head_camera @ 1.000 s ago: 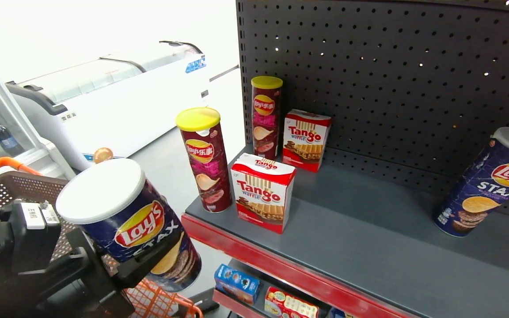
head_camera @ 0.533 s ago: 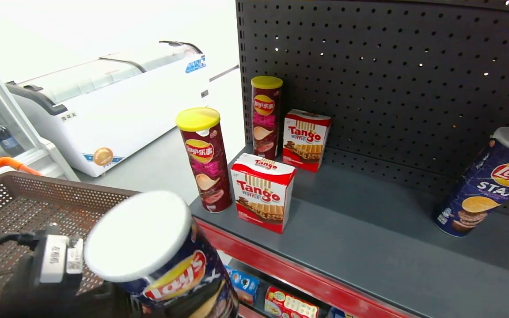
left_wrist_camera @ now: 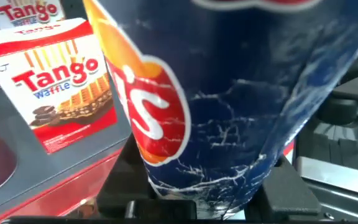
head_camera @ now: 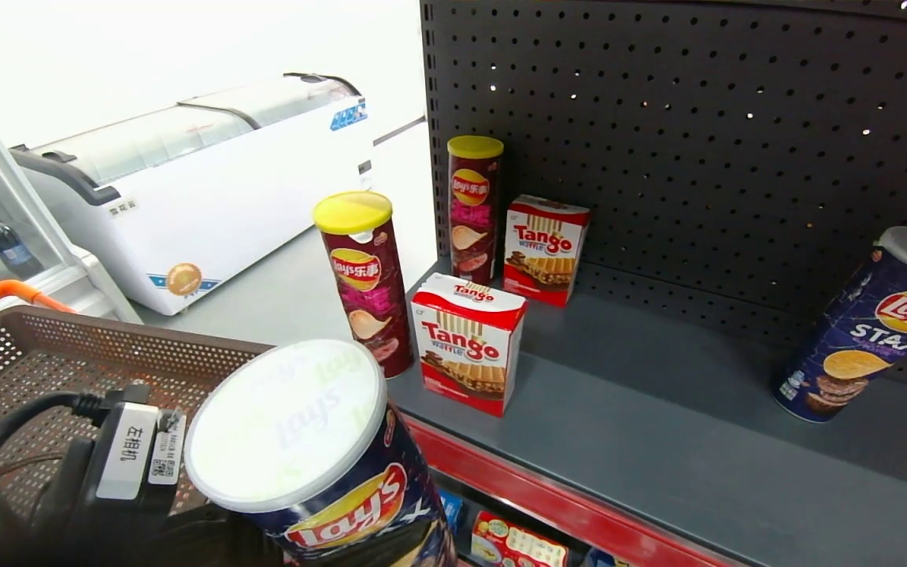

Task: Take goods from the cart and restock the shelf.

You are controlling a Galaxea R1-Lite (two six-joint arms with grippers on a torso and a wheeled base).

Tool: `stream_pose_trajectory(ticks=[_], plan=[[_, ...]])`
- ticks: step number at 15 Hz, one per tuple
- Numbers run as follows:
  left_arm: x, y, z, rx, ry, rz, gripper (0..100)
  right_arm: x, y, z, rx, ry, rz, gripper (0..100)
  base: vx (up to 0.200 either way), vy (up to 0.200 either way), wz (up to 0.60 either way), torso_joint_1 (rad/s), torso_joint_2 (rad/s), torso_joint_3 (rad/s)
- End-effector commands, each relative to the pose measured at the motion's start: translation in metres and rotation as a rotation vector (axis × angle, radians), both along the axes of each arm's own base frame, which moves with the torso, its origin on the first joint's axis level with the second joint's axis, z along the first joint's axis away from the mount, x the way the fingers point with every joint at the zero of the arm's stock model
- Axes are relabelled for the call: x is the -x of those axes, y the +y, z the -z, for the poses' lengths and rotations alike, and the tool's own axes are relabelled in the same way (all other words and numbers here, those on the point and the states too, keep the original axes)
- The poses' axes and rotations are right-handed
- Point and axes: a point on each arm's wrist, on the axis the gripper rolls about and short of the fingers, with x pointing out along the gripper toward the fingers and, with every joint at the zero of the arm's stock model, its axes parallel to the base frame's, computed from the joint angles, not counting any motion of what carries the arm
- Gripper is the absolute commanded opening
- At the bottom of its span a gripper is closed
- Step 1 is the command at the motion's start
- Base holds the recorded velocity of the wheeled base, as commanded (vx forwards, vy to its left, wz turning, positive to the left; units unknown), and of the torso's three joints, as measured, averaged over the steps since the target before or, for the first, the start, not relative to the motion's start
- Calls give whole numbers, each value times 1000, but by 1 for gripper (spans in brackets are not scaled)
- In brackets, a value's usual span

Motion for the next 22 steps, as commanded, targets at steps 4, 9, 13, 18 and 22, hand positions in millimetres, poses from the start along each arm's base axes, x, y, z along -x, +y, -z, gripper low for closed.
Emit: stream_pose_trajectory(ticks=[4,9,13,18,22], plan=[[0,0,2,-6,6,35,0,0,0,0,0,1,0,100,0,0,-600,0,-2,4],[-1,0,2,-6,6,29,0,0,0,0,2,3,0,100,0,0,-600,6,3,3],[-1,1,3,-9,9,23,0,0,0,0,0,1,0,100,0,0,-300,0,1,1],[-7,8,0,0,-1,-27,0,0,0,0,2,1,0,100,0,0,0,0,0,0],[-4,13,-4,2,-42,-35,0,0,0,0,5,3,-6,100,0,0,0,0,0,0]])
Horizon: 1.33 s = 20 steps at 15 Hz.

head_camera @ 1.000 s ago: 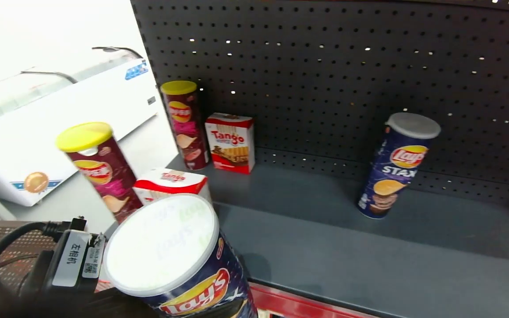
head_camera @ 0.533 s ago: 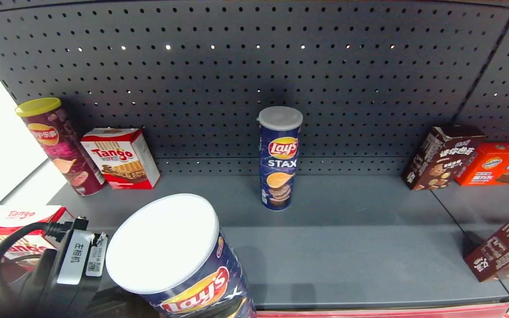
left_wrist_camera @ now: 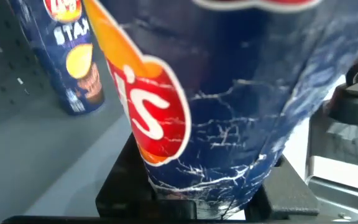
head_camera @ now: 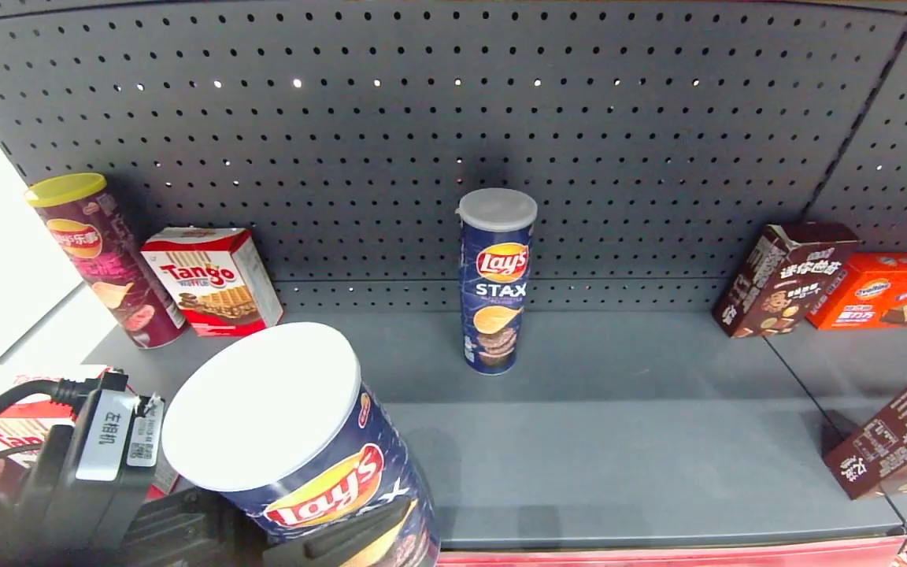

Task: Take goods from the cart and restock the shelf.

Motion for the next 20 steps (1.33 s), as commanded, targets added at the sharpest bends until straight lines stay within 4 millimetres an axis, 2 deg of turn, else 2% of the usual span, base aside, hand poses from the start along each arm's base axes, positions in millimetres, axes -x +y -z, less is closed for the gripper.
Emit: stream_pose_trajectory(ticks=[1,4,5,6,7,9,10,11,13,17,20], plan=[[2,2,-1,1,-15,-1,0,0,0,0,2,1,-2,100,0,0,0,0,0,0],[0,3,0,-22,-50,-48,0,0,0,0,53,-1,-10,100,0,0,0,0,0,0],[-5,2,-8,-1,-66,-88,0,0,0,-1,48,-4,-2,100,0,0,0,0,0,0],[-6,2,-8,-3,-63,-92,0,5,0,-22,26,-63,-1,100,0,0,0,0,0,0],[-11,-1,-7,-20,-38,-92,0,-23,0,-111,-245,20,0,100,0,0,0,0,0,0],[-20,-7,-6,-42,-11,-91,0,-21,1,-126,-88,-25,-110,100,0,0,0,0,0,0],[-23,-9,-6,-43,-10,-94,0,-21,2,-135,-79,-35,-164,100,0,0,0,0,0,0],[-26,-11,-7,-42,-9,-91,0,-33,3,-152,-44,-22,-239,100,0,0,0,0,0,0],[-31,-9,-7,-38,-3,-109,0,-48,6,-159,31,12,-298,100,0,0,0,0,0,0],[-37,-3,-13,-20,-16,-117,0,-93,29,-177,103,68,-555,100,0,0,0,0,0,0],[-39,1,-13,-20,-18,-125,0,-141,51,-172,167,134,-535,100,0,0,0,0,0,0]])
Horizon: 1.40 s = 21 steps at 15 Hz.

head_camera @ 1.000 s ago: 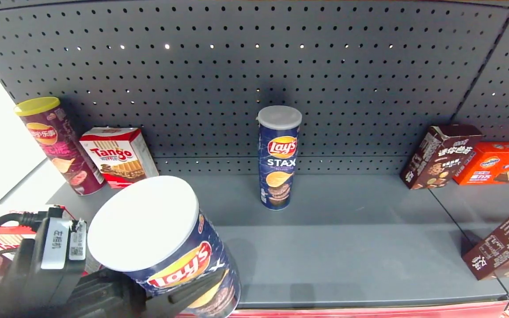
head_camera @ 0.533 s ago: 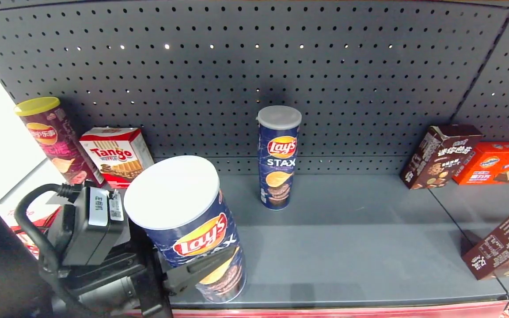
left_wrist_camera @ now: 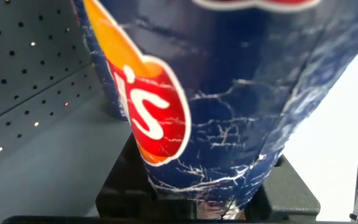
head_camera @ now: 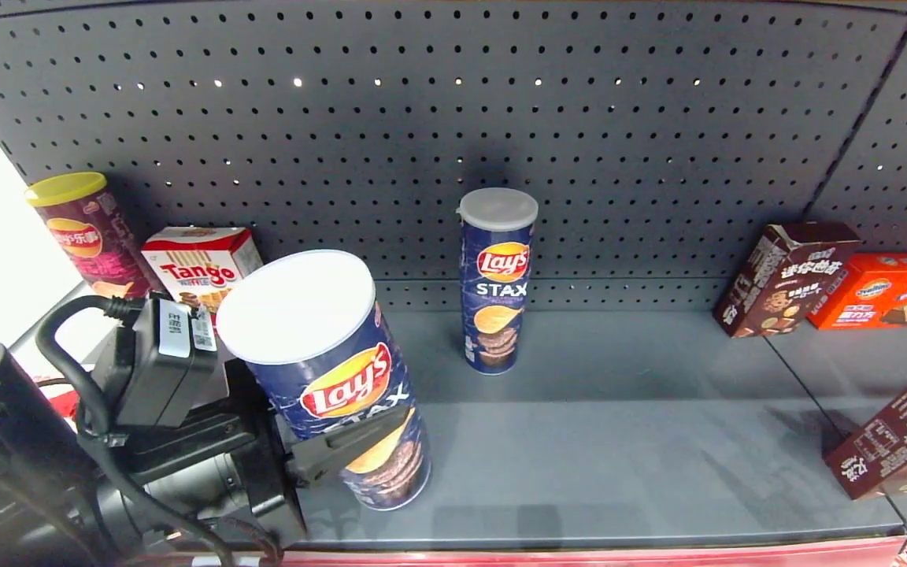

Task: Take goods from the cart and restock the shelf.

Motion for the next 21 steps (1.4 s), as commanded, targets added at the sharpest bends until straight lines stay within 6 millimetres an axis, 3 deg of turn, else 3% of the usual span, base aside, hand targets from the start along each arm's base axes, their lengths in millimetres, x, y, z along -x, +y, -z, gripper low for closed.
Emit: stream_pose_trajectory(ticks=[1,5,9,11,13,17,21], plan=[[-1,1,1,-3,2,-9,0,-58,28,8,91,62,-33,100,0,0,0,0,0,0],[-2,1,0,-1,1,-7,0,-102,72,15,63,16,-209,100,0,0,0,0,0,0],[-1,1,1,-2,3,-12,0,-157,97,-2,42,-4,-351,100,0,0,0,0,0,0],[0,2,2,-4,9,-16,0,-165,102,-12,34,-8,-416,100,0,0,0,0,0,0],[0,2,2,-4,9,-16,0,-163,103,-10,40,21,-565,100,0,0,0,0,0,0],[-1,2,2,-2,9,-18,0,-180,108,-5,100,-63,-767,100,0,0,0,0,0,0],[-2,5,2,2,18,-27,0,-202,109,2,131,-87,-776,100,0,0,0,0,0,0]])
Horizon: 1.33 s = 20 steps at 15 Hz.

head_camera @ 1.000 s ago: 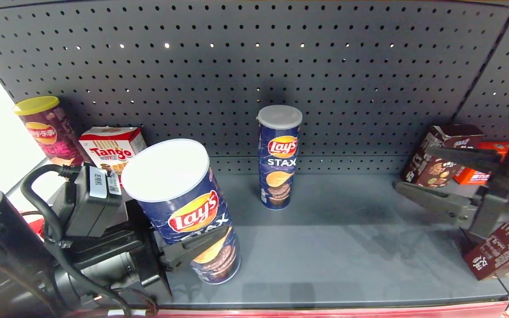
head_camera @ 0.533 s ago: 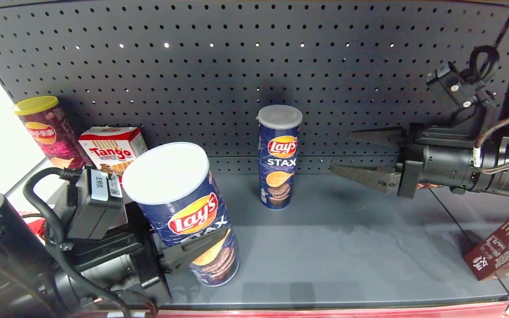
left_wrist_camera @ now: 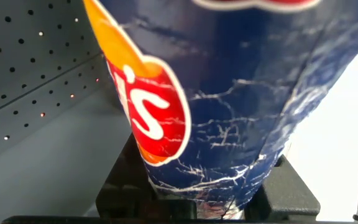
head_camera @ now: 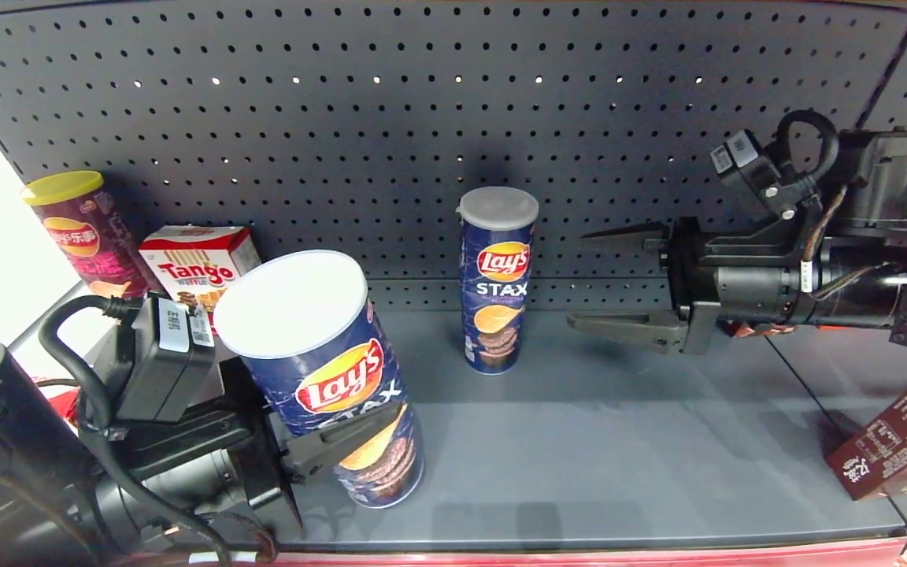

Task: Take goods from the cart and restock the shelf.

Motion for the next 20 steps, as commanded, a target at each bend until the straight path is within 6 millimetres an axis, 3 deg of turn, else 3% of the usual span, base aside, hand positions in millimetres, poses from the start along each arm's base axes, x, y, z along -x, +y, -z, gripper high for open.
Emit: stream_pose_trajectory(ticks=[1,7,17,20], plan=[[1,0,0,0,-2,0,0,-18,6,10,12,22,6,100,0,0,0,0,0,0],[1,1,-1,3,-6,2,0,-53,22,20,13,29,2,100,0,0,0,0,0,0],[2,1,0,2,-2,-3,0,-86,42,50,30,68,-12,100,0,0,0,0,0,0],[1,2,0,1,-1,-10,0,-96,56,62,33,80,-42,100,0,0,0,0,0,0]])
